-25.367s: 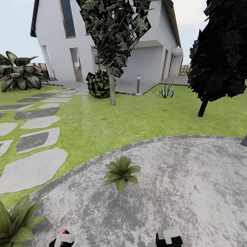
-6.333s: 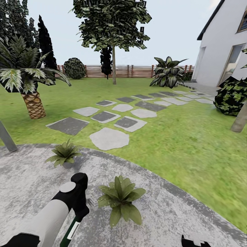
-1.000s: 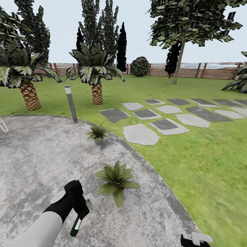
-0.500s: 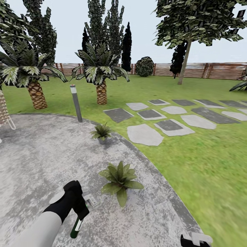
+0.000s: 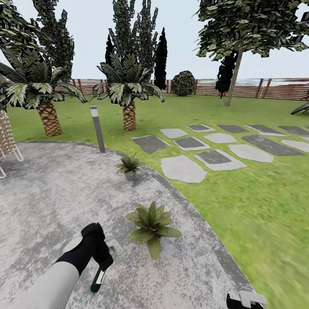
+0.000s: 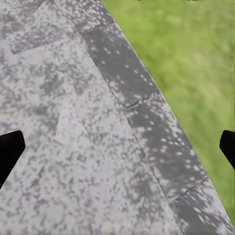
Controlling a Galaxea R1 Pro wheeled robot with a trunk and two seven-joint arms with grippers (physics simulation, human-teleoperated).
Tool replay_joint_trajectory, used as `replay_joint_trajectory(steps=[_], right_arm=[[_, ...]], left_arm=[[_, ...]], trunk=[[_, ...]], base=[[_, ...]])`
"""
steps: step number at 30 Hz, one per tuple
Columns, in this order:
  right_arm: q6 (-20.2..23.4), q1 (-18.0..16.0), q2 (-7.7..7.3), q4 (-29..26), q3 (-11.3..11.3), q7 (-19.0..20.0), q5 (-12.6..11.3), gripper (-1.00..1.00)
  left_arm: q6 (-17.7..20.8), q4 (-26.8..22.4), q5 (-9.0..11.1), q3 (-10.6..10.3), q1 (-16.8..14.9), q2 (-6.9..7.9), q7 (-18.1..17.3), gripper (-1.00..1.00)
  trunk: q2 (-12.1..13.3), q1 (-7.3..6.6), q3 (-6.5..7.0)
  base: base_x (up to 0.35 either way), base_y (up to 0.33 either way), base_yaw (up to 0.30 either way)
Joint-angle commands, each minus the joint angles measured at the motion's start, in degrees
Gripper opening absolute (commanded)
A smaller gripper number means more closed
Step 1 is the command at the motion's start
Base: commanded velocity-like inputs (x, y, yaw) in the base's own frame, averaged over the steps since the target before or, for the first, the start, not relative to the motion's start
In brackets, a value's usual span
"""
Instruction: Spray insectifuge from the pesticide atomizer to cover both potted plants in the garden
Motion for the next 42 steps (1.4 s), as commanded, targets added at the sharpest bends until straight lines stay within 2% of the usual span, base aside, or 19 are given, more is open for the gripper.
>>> replay_joint_trajectory(steps=[1,7,11,14,16,18,21,36,42], right_arm=[[-0.17,-0.03,-0.07,0.05,0.53,-0.10,-0.51,1.00],[-0.13,-0.03,-0.29,0.09,0.56,-0.07,-0.43,1.00],[-0.09,-0.03,-0.28,0.09,0.56,-0.07,-0.43,1.00],[-0.08,-0.03,-0.20,0.04,0.56,-0.07,-0.49,1.00],[-0.11,-0.03,-0.13,0.02,0.56,-0.11,-0.51,1.00],[-0.15,-0.03,-0.11,-0.03,0.56,-0.15,-0.51,1.00],[-0.17,-0.03,-0.14,0.00,0.56,-0.16,-0.52,1.00],[-0.17,-0.03,-0.19,0.00,0.56,-0.16,-0.52,1.00],[-0.17,-0.03,-0.19,-0.03,0.56,-0.16,-0.52,1.00]], left_arm=[[0.41,-0.15,-0.36,-0.11,-0.04,-0.02,-0.37,-1.00],[0.52,-0.36,-0.55,-0.21,-0.40,-0.07,-0.31,-1.00],[0.71,-0.25,-0.63,-0.15,-3.55,-0.13,-0.78,-1.00],[1.68,-0.24,-1.17,-0.29,-7.95,-0.15,-5.75,-1.00],[3.48,-0.22,-2.00,-0.39,-9.03,-0.09,-7.02,-1.00],[4.33,-0.11,-3.41,-0.46,-9.17,0.17,-7.51,-1.00],[4.51,-0.07,-4.05,-0.69,-8.85,0.38,-7.66,-1.00],[4.54,0.20,-4.25,-0.95,-8.77,0.20,-7.69,-1.00],[4.61,0.20,-4.25,-0.85,-8.77,0.34,-7.69,-1.00]], trunk=[[-0.02,0.00,-0.06],[-0.02,0.00,-0.06],[-0.02,0.00,-0.06],[-0.02,0.00,-0.06],[-0.02,0.00,-0.06],[-0.02,0.00,-0.06],[-0.02,0.00,-0.06],[-0.02,0.00,-0.06],[-0.02,0.00,-0.06]], base=[[0.098,0.000,0.000],[0.105,-0.061,0.000],[0.004,-0.003,0.000],[0.000,0.000,0.002],[0.000,0.000,0.133],[0.000,0.000,0.234],[0.000,0.000,0.232],[0.108,-0.206,0.012],[-0.044,-0.140,0.200]])
